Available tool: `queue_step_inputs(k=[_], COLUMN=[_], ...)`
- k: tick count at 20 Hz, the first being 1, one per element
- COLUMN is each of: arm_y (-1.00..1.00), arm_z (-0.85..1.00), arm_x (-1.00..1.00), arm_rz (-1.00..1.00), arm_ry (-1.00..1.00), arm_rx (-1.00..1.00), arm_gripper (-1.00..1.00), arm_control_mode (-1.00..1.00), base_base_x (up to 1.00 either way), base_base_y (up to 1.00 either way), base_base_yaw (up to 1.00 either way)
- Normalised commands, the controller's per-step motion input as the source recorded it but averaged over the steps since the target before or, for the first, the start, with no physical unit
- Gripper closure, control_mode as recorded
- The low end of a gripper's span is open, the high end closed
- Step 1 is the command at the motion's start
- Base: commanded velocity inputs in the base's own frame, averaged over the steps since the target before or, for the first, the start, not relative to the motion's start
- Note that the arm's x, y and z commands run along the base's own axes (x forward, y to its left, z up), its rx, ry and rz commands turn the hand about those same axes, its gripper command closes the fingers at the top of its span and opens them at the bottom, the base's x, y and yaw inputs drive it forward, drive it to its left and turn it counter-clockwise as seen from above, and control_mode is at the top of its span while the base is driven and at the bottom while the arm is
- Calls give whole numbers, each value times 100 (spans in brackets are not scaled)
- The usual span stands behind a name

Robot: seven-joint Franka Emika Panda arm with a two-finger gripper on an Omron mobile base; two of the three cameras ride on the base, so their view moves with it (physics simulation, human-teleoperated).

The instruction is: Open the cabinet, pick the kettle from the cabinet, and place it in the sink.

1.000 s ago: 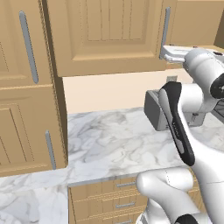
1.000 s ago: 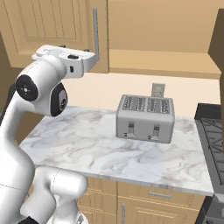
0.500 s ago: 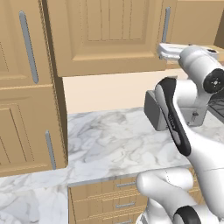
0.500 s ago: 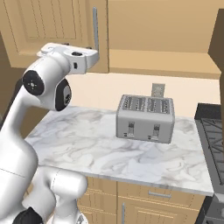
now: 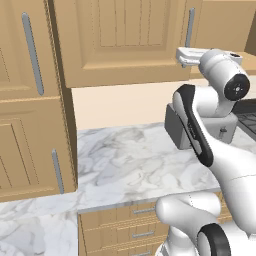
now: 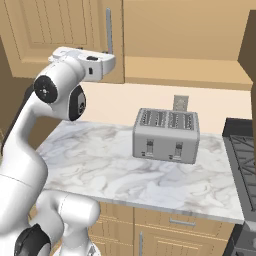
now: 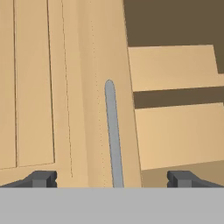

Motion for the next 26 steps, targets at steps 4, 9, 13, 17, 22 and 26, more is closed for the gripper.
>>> queue_step_inputs(k=[4,9,13,17,22,26], arm_y=[0,-1,-3,-6,-7,-7], arm_z=[0,0,0,0,0,0], arm_x=[27,30,28,27,29,30], arm_rz=[0,0,0,0,0,0], arm_ry=[0,0,0,0,0,0], arm_rx=[0,1,2,2,3,2], arm_gripper=[-100,-100,-100,-100,-100,-100], arm_control_mode=[-100,-100,-100,-100,-100,-100], base_base_x=[0,0,0,0,0,0], base_base_y=[0,0,0,0,0,0], base_base_yaw=[0,0,0,0,0,0])
